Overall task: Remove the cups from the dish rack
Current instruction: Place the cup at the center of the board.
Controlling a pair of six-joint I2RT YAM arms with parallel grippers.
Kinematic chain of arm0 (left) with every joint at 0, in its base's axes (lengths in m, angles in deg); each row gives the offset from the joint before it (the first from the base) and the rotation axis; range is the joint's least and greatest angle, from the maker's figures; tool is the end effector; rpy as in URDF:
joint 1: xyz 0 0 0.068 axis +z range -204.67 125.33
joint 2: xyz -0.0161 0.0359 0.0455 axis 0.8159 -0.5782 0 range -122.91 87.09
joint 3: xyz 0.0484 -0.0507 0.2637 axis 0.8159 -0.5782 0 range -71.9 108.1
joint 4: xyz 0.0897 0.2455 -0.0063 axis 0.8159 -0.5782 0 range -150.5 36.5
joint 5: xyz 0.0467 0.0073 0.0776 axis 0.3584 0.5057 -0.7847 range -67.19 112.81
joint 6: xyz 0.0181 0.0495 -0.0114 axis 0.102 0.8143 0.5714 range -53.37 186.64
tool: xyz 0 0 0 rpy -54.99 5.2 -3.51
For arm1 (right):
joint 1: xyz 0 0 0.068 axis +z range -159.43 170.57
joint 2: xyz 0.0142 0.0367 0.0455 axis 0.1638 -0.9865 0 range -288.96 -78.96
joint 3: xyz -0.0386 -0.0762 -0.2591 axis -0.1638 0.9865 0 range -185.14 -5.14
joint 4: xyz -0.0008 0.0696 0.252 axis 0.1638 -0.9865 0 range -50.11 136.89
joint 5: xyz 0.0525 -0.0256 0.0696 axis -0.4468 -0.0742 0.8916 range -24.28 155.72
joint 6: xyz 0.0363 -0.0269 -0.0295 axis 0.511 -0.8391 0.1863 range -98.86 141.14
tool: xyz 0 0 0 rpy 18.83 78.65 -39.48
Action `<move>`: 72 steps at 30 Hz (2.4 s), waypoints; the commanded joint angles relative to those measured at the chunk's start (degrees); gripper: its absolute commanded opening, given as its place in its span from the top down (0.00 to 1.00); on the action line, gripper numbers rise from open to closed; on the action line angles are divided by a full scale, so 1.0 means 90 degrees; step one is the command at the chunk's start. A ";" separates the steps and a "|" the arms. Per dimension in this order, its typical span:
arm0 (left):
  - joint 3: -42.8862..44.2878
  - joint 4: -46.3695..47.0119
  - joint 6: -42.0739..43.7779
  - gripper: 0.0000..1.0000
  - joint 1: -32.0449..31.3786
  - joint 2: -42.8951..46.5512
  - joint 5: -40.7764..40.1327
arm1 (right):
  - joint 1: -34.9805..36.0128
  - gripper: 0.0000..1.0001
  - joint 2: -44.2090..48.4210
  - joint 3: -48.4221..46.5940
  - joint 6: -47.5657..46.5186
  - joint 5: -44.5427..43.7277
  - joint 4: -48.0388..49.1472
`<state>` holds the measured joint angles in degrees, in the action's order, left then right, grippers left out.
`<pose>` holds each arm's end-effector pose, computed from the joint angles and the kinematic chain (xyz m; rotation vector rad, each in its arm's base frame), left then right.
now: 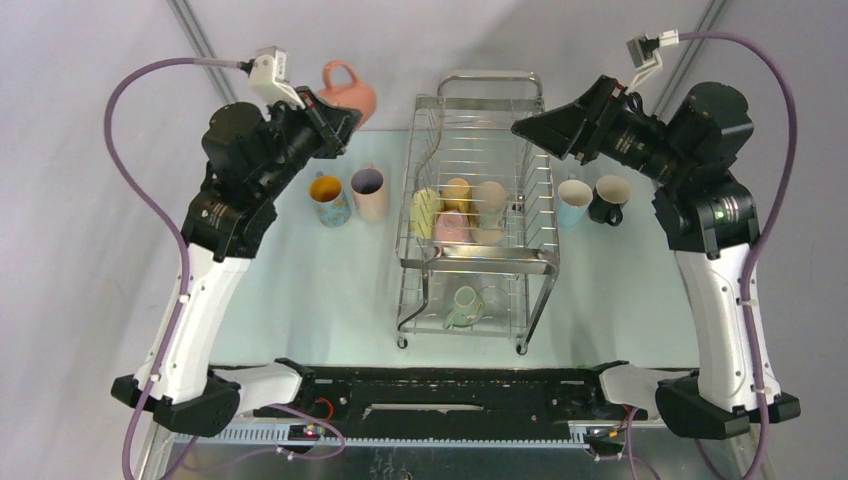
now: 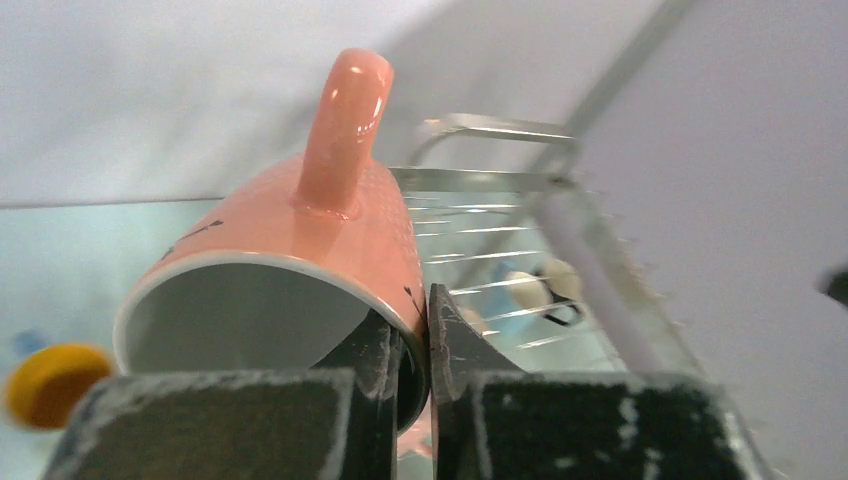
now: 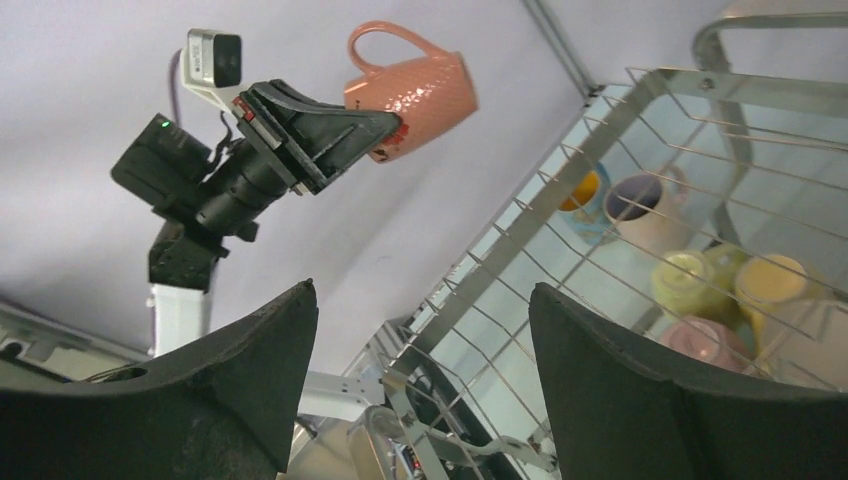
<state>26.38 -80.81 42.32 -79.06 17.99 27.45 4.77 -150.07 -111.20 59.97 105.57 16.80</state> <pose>0.1991 -0.0934 0.5356 0.0672 1.5835 -0.7330 0.1902 0.0716 0.5614 -0.2631 1.6204 1.2376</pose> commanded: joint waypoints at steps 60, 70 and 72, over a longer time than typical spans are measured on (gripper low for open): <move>-0.1342 -0.0693 -0.0619 0.86 0.3590 -0.3868 -0.0989 | -0.0908 0.00 0.1973 0.3009 -0.0858 -0.1710 -0.1555; -0.1171 -0.0730 -0.0536 0.69 0.3603 -0.4032 -0.1073 | -0.0923 0.00 0.1919 0.3083 -0.0852 -0.1647 -0.1499; -0.1115 -0.0744 -0.0531 0.68 0.3623 -0.4060 -0.1080 | -0.0925 0.00 0.1908 0.3082 -0.0843 -0.1628 -0.1477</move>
<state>12.05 -88.46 37.18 -47.08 -18.03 18.51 -3.14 -132.74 -83.70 52.19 90.29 1.87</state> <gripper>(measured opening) 0.306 0.993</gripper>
